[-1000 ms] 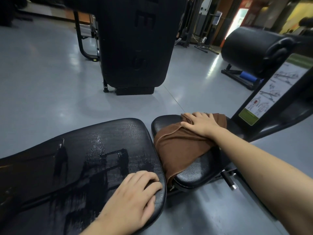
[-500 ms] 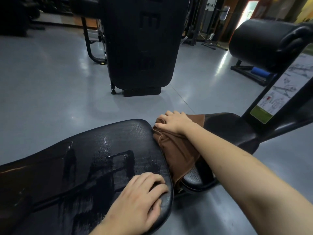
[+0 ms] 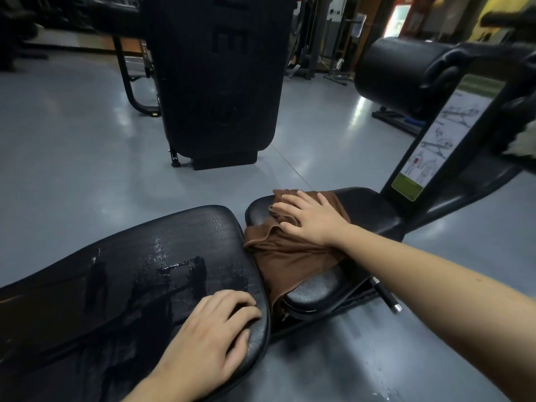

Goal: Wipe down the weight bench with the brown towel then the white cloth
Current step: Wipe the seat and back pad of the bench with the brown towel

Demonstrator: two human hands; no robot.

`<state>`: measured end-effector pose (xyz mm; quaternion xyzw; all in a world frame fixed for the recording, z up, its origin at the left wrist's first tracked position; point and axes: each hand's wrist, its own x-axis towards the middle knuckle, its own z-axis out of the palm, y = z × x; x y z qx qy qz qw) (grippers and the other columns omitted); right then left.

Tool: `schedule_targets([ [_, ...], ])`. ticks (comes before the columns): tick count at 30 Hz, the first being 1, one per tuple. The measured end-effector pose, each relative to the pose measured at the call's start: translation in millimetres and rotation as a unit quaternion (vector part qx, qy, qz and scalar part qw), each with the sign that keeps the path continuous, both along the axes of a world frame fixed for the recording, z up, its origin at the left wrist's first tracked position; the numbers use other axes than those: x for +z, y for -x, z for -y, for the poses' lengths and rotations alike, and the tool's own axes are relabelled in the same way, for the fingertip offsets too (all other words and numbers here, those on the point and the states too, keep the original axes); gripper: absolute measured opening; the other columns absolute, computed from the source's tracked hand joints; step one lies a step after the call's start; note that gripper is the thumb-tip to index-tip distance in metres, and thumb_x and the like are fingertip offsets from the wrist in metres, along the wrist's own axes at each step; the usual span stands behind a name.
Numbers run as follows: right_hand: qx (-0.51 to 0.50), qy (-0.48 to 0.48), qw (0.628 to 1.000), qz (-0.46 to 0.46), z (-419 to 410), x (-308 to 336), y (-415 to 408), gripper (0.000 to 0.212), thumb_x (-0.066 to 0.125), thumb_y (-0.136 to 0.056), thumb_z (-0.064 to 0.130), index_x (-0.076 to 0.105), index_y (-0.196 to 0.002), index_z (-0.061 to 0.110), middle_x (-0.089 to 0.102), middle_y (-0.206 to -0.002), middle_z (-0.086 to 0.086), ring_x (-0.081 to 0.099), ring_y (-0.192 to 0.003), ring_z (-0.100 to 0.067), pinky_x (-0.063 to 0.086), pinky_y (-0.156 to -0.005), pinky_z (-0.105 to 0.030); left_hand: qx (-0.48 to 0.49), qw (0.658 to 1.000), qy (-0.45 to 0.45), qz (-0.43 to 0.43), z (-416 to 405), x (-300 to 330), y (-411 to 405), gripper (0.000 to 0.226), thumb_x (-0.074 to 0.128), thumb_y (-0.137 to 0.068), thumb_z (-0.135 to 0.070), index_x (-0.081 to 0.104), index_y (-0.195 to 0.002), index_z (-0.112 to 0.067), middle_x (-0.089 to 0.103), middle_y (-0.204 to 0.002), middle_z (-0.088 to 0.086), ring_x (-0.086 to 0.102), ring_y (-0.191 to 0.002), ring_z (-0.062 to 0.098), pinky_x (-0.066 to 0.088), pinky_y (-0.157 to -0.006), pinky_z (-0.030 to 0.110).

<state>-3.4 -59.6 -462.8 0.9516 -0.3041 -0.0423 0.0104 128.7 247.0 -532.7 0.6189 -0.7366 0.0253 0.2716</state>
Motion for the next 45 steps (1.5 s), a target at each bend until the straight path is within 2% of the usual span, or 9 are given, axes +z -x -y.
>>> schedule_targets([
  [8, -0.131, 0.024, 0.991, 0.029, -2, 6, 76, 0.061, 0.025, -0.098, 0.068, 0.016, -0.155, 0.05, 0.008, -0.169, 0.009, -0.005, -0.156, -0.021, -0.001, -0.123, -0.057, -0.001, 1.0, 0.005, 0.0, 0, -2, 1, 0.025, 0.057, -0.091, -0.028, 0.062, -0.116, -0.029, 0.053, -0.122, -0.013, 0.052, -0.115, 0.009, 0.04, -0.094, 0.028],
  [13, -0.169, 0.033, 0.984, 0.046, -35, -2, 82, 0.08, 0.005, -0.083, 0.074, 0.014, -0.157, 0.047, 0.005, -0.169, 0.007, -0.007, -0.155, -0.025, -0.003, -0.122, -0.056, -0.001, 1.0, 0.013, -0.003, 0, -1, 2, 0.026, 0.057, -0.09, -0.027, 0.062, -0.115, -0.027, 0.054, -0.121, -0.012, 0.053, -0.114, 0.011, 0.04, -0.095, 0.028],
  [19, -0.133, 0.035, 0.989, 0.05, -87, -19, 73, 0.077, 0.007, -0.085, 0.07, 0.009, -0.158, 0.046, 0.0, -0.17, 0.007, -0.013, -0.155, -0.025, -0.01, -0.121, -0.057, -0.002, 1.0, 0.012, -0.008, 0, -1, 2, 0.026, 0.057, -0.089, -0.026, 0.062, -0.115, -0.028, 0.053, -0.121, -0.012, 0.053, -0.116, 0.011, 0.04, -0.097, 0.029],
  [22, -0.101, 0.046, 0.993, 0.042, -100, -23, 67, 0.075, 0.01, -0.088, 0.069, 0.01, -0.158, 0.045, 0.001, -0.17, 0.007, -0.012, -0.155, -0.025, -0.009, -0.121, -0.057, 0.0, 1.0, 0.007, -0.009, 0, -1, 3, 0.026, 0.057, -0.09, -0.027, 0.061, -0.115, -0.028, 0.053, -0.12, -0.013, 0.053, -0.115, 0.011, 0.04, -0.096, 0.03],
  [26, -0.046, 0.044, 0.998, 0.018, -94, -18, 63, 0.074, 0.007, -0.088, 0.068, 0.009, -0.159, 0.044, 0.0, -0.17, 0.006, -0.011, -0.155, -0.023, -0.004, -0.122, -0.057, 0.001, 1.0, 0.006, -0.008, 0, 1, 3, 0.026, 0.058, -0.089, -0.026, 0.062, -0.114, -0.028, 0.054, -0.12, -0.012, 0.053, -0.115, 0.011, 0.04, -0.096, 0.029],
  [30, 0.005, 0.03, 1.0, -0.003, -70, -8, 49, 0.078, 0.006, -0.085, 0.076, 0.009, -0.157, 0.047, 0.003, -0.169, 0.011, -0.008, -0.155, -0.018, -0.003, -0.122, -0.058, 0.003, 1.0, 0.004, -0.012, 0, 0, 3, 0.026, 0.056, -0.09, -0.027, 0.062, -0.115, -0.028, 0.054, -0.121, -0.012, 0.053, -0.114, 0.012, 0.041, -0.096, 0.03],
  [33, -0.026, 0.013, 1.0, 0.0, -46, -2, 37, 0.079, 0.009, -0.084, 0.081, 0.009, -0.157, 0.05, 0.005, -0.168, 0.015, -0.007, -0.155, -0.016, -0.003, -0.121, -0.061, 0.0, 1.0, 0.005, -0.01, 0, 0, 3, 0.025, 0.055, -0.091, -0.028, 0.062, -0.115, -0.028, 0.053, -0.122, -0.013, 0.053, -0.114, 0.012, 0.041, -0.095, 0.03],
  [37, -0.102, 0.004, 0.995, 0.007, -10, 4, 39, 0.07, 0.021, -0.093, 0.078, 0.011, -0.156, 0.051, 0.002, -0.169, 0.015, -0.008, -0.155, -0.016, -0.006, -0.12, -0.063, -0.002, 1.0, 0.002, -0.006, 1, -1, 2, 0.024, 0.056, -0.091, -0.029, 0.062, -0.115, -0.028, 0.053, -0.122, -0.014, 0.052, -0.115, 0.009, 0.04, -0.095, 0.028],
  [45, -0.186, 0.009, 0.982, 0.044, 9, 11, 68, 0.075, 0.018, -0.089, 0.083, 0.013, -0.156, 0.049, 0.004, -0.169, 0.014, -0.005, -0.155, -0.02, -0.001, -0.119, -0.063, 0.002, 1.0, -0.005, -0.007, 2, -4, 1, 0.026, 0.053, -0.092, -0.03, 0.061, -0.116, -0.029, 0.052, -0.123, -0.014, 0.051, -0.116, 0.009, 0.038, -0.097, 0.028],
])
